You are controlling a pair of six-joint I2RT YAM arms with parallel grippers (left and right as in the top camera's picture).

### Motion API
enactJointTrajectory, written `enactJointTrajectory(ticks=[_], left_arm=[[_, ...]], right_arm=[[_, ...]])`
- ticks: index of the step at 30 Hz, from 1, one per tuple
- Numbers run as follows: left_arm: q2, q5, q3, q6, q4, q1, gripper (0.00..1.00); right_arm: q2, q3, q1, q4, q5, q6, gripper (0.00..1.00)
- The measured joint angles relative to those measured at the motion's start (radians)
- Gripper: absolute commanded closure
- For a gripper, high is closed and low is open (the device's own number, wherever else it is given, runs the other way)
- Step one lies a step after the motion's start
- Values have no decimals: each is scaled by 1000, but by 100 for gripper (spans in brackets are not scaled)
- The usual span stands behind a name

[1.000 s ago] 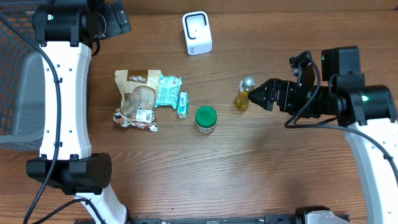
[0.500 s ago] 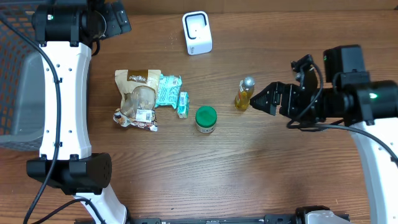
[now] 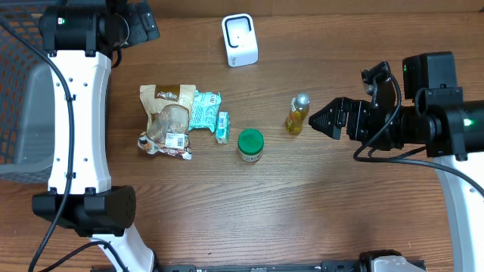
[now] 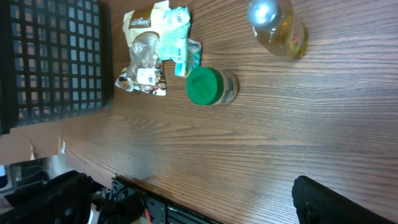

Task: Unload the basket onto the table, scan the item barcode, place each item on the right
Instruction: 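Move the right gripper forward toward the yellow bottle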

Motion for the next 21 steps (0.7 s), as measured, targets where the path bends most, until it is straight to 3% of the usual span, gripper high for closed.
enactJointTrajectory(ticks=[21], left_arm=[[0,0,0,0,0,0,0]], right_arm=[[0,0,0,74,20,0,0]])
